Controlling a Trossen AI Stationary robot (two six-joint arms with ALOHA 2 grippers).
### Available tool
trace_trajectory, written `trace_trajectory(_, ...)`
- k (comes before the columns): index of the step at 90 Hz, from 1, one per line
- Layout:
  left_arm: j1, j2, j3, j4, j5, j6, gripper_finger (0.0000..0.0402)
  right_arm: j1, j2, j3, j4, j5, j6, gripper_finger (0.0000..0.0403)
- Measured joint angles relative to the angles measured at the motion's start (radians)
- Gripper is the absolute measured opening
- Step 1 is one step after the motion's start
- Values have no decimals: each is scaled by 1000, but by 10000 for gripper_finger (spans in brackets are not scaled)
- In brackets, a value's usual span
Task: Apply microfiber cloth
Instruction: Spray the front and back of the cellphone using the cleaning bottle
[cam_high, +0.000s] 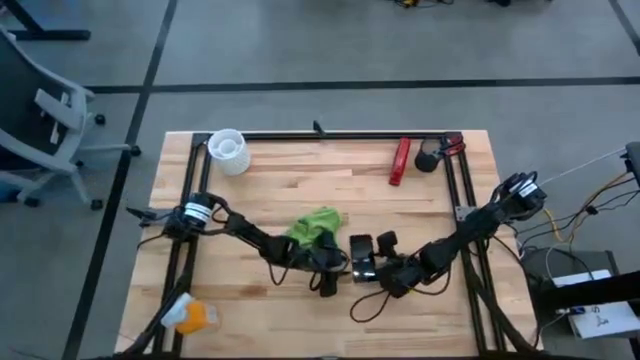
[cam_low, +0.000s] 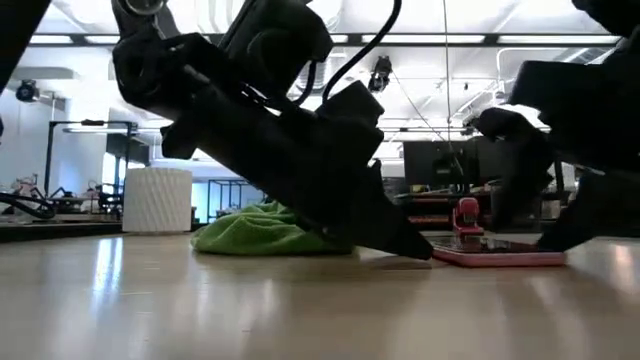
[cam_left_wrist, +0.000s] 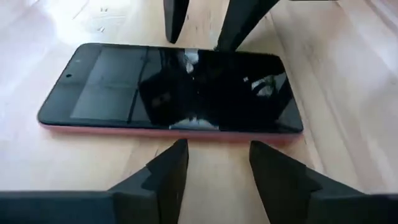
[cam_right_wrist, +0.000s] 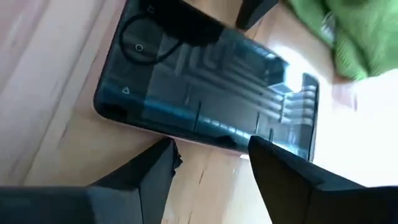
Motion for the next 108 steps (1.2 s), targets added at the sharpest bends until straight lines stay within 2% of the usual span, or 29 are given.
trace_trajectory(39, 0, -9, -3, -16, -1, 7, 130, 3, 28, -1, 46, 47, -20, 163)
trace_trajectory(61, 0, -12, -4, -22, -1, 34, 122, 3, 40, -1, 88, 53, -158, 147)
trace_trajectory(78, 0, -14, -4, -36, 0, 35, 117, 7, 32, -1, 105, 58, -229, 153)
trace_trajectory(93, 0, -15, -2, -39, 0, 33, 111, 16, 31, 24, 169, 73, -230, 166)
trace_trajectory(108, 0, -18, -2, -41, 0, 34, 106, 14, 31, 23, 148, 93, -240, 163)
